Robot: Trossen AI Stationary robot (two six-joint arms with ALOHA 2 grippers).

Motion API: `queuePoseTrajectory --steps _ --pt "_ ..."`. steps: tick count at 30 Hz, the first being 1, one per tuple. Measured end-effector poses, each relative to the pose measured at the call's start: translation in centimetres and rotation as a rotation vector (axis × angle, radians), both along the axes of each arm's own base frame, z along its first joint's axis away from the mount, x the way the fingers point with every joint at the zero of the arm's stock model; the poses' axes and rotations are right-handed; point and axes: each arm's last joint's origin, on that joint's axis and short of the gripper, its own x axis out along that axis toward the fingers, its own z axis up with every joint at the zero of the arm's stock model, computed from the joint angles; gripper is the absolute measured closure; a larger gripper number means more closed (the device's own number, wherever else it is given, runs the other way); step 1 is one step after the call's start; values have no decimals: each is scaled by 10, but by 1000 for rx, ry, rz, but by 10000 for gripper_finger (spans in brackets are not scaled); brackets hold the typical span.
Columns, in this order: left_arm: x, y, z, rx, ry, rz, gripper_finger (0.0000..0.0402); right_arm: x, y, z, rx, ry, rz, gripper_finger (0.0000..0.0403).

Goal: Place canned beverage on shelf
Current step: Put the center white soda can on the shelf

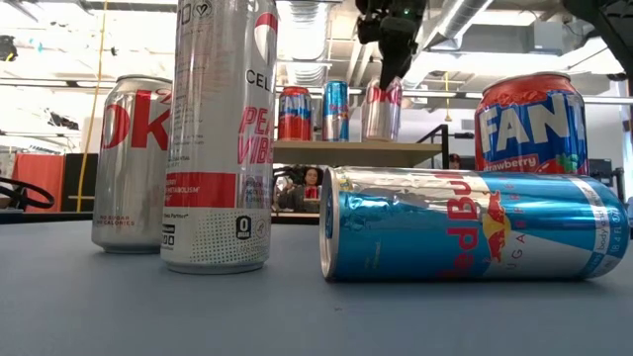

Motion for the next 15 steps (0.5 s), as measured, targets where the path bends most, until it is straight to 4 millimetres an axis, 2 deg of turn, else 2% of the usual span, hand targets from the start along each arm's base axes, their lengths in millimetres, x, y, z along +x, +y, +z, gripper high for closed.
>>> queuePoseTrajectory --steps 15 --pt "0 0 0 -2 0 1 246 0 0 0 4 -7 -18 132"
